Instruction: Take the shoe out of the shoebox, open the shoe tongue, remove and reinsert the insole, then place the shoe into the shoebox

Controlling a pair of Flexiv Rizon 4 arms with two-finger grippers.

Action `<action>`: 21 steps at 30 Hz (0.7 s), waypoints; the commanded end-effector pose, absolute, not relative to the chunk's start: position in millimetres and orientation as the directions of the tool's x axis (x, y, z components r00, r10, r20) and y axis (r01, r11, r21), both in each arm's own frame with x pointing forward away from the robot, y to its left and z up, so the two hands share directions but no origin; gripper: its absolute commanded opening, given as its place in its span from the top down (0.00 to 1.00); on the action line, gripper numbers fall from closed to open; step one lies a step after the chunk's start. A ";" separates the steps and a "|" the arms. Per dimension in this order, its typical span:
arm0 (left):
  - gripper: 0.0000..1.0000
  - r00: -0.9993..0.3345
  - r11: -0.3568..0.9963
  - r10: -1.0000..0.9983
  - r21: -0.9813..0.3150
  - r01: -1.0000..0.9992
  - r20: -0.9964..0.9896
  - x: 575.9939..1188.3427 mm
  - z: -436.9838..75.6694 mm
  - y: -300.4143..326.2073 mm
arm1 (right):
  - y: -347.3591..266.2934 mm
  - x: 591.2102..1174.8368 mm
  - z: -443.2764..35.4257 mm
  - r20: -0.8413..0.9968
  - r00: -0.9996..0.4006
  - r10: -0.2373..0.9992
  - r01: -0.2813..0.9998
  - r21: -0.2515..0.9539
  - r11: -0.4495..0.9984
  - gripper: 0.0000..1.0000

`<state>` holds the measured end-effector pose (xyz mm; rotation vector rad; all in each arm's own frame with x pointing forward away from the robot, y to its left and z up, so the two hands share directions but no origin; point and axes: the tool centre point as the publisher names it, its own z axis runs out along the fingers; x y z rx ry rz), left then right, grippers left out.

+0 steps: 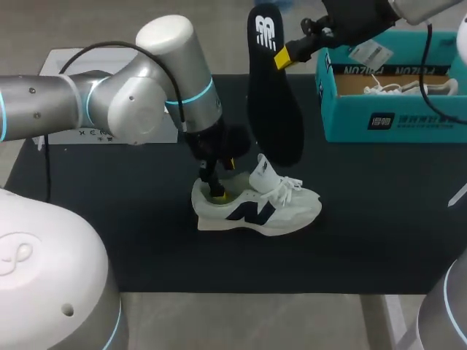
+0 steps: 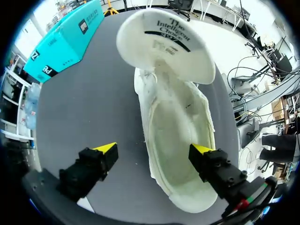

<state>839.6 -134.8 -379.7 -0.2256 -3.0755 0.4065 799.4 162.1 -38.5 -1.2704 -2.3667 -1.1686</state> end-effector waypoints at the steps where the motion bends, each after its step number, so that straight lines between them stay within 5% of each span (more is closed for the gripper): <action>1: 1.00 -0.986 0.952 0.169 -0.261 0.160 0.013 839.6 -389.0 -137.8 | 163.2 799.9 -38.9 0.512 -0.605 0.610 0.778 0.545 0.314 1.00; 21: 1.00 -0.977 0.939 0.211 -0.277 0.202 0.004 831.0 -389.3 -131.3 | 152.3 796.6 -8.6 0.499 -0.599 0.626 0.781 0.538 0.318 1.00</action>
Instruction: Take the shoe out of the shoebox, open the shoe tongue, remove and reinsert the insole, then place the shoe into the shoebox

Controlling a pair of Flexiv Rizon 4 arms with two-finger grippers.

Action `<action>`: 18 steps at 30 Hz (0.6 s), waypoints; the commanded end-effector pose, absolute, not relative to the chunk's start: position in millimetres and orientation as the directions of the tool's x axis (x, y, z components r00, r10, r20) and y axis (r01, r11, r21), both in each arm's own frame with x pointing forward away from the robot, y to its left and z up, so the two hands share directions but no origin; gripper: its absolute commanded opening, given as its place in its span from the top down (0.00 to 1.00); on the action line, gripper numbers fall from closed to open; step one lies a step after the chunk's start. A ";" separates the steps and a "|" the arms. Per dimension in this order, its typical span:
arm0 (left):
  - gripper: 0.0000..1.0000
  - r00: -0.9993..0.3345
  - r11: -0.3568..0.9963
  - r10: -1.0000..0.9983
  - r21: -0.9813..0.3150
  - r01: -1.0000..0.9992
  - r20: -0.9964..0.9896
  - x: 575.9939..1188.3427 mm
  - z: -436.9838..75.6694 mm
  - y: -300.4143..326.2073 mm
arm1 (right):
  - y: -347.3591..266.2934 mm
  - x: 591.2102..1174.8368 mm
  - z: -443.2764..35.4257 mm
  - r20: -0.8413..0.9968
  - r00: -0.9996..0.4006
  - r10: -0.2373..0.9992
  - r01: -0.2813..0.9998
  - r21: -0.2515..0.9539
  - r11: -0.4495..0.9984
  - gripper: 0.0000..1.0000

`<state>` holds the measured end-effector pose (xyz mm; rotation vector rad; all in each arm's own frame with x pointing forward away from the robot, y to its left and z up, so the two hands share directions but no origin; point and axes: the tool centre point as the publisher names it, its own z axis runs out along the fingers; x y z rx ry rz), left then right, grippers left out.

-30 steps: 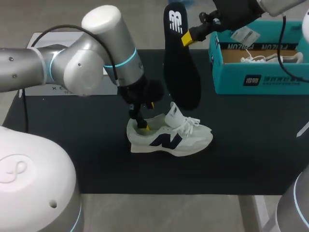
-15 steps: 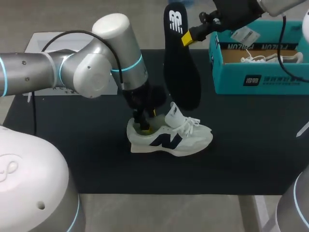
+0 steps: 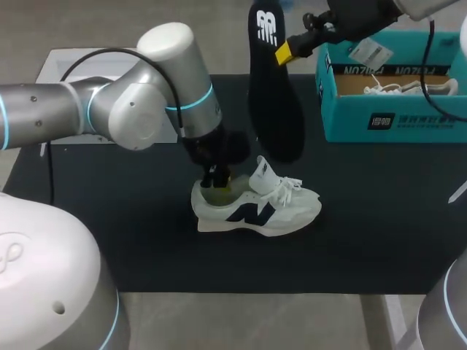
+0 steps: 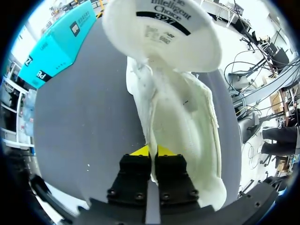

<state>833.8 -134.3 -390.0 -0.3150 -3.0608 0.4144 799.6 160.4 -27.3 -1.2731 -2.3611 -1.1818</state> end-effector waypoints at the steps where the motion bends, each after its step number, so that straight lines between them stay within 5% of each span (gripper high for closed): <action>1: 1.00 -0.977 0.937 0.215 -0.282 0.206 0.002 830.8 -389.0 -131.6 | 150.7 796.4 -3.3 0.500 -0.599 0.626 0.782 0.535 0.321 1.00; 18: 1.00 -0.956 0.905 0.293 -0.314 0.286 -0.024 831.9 -388.3 -139.4 | 133.6 792.9 32.5 0.493 -0.595 0.635 0.780 0.543 0.310 1.00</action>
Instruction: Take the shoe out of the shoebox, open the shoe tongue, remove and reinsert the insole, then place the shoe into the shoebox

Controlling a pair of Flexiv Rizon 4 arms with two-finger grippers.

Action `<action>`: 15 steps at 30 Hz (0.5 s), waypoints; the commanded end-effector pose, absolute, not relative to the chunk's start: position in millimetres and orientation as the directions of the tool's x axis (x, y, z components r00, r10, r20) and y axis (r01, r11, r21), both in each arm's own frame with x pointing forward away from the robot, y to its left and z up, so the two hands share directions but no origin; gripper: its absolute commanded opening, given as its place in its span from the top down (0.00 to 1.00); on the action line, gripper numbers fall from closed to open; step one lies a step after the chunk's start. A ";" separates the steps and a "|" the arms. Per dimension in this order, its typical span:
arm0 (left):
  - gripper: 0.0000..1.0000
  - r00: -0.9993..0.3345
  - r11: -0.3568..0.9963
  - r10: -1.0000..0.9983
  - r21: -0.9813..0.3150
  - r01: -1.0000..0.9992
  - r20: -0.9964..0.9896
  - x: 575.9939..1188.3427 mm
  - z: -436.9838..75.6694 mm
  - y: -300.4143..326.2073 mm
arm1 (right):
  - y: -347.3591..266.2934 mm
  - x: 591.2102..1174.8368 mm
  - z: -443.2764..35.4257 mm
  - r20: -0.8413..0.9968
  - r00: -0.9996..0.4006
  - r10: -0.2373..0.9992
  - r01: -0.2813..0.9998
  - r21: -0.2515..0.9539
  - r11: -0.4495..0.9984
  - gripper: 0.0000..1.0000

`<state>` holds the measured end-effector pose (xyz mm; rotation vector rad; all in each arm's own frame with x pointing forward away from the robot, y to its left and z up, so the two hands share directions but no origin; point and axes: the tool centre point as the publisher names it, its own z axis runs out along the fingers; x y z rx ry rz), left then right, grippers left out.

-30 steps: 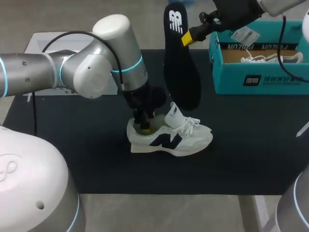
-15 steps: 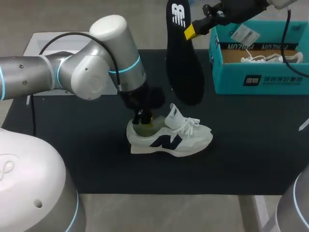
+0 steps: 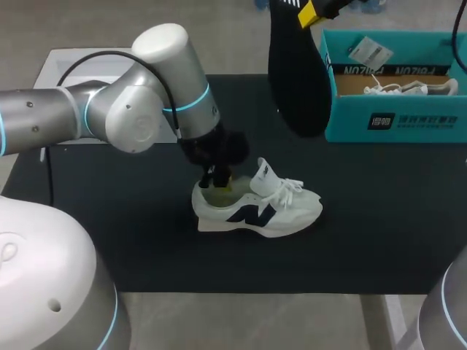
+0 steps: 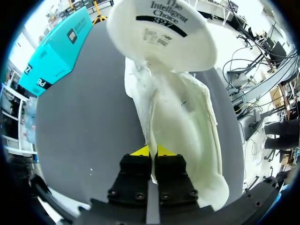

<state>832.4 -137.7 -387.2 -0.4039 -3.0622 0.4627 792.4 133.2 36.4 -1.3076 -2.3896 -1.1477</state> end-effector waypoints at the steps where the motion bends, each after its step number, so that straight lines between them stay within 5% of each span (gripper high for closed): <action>1: 1.00 -0.942 0.888 0.333 -0.321 0.330 -0.049 832.7 -386.5 -140.5 | 133.6 792.9 32.5 0.493 -0.595 0.635 0.780 0.543 0.310 1.00; 7: 1.00 -0.846 0.786 0.533 -0.354 0.506 -0.026 845.0 -372.6 -140.7 | 133.6 792.9 32.5 0.493 -0.595 0.635 0.780 0.543 0.310 1.00; 15: 1.00 -0.609 0.580 0.790 -0.230 0.781 -0.075 865.6 -346.8 -146.7 | 133.6 792.9 32.5 0.493 -0.595 0.635 0.780 0.543 0.310 1.00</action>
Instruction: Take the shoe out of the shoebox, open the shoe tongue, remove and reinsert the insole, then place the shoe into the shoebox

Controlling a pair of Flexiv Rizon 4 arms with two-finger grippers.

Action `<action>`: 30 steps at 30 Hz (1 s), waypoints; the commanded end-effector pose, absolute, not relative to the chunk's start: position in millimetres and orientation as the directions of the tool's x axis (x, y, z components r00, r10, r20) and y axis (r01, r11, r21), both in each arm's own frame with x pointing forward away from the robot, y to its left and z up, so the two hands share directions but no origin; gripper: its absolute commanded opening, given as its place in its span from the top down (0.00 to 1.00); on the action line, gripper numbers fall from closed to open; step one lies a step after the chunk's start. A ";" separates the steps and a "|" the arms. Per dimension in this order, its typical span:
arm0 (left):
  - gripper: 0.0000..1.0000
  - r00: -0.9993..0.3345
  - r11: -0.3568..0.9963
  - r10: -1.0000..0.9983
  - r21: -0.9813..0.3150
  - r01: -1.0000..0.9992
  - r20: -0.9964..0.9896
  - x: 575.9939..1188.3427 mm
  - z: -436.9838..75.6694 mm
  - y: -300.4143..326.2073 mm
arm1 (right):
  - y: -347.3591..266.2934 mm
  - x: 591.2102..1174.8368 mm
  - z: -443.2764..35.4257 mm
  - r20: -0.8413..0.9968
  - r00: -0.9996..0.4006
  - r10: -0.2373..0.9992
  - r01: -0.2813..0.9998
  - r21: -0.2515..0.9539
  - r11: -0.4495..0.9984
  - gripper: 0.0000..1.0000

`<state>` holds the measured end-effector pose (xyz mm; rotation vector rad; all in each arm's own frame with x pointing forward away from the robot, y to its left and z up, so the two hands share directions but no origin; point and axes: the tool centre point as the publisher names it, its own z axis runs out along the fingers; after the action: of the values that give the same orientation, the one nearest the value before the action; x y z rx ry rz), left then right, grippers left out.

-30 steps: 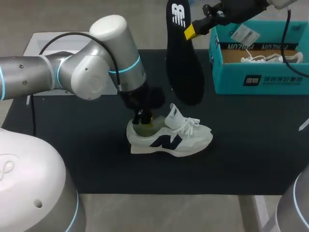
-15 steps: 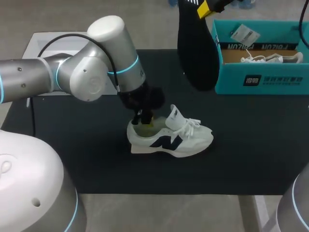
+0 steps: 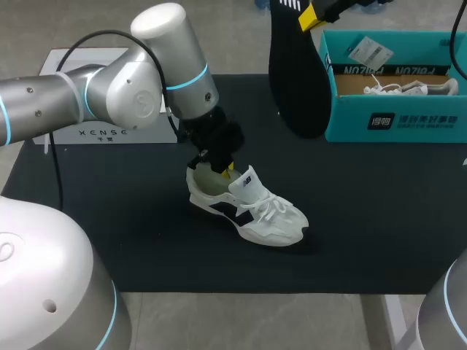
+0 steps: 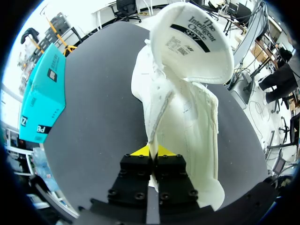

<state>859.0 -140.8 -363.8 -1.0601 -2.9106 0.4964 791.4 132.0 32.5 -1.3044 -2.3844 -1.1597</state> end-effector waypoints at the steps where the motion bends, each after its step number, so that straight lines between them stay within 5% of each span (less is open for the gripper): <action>1: 1.00 -0.565 0.537 0.822 -0.237 0.810 -0.072 866.2 -343.2 -148.3 | 133.6 792.9 32.5 0.493 -0.595 0.635 0.780 0.543 0.310 1.00; 11: 1.00 -0.145 0.130 0.988 -0.227 0.965 -0.052 861.4 -321.7 -160.2 | 133.6 792.9 32.5 0.493 -0.595 0.635 0.780 0.543 0.310 1.00; 20: 1.00 -0.001 -0.007 1.000 -0.229 0.973 -0.031 841.2 -327.5 -182.3 | 133.6 792.9 32.5 0.493 -0.595 0.635 0.780 0.543 0.310 1.00; 30: 1.00 0.008 -0.016 0.999 -0.244 0.970 -0.034 834.3 -339.1 -202.9 | 133.6 792.9 32.5 0.493 -0.595 0.635 0.780 0.543 0.310 1.00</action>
<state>828.1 -196.9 -337.1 -2.1347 -2.1114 0.3178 791.8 132.3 32.3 -1.3036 -2.3848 -1.1592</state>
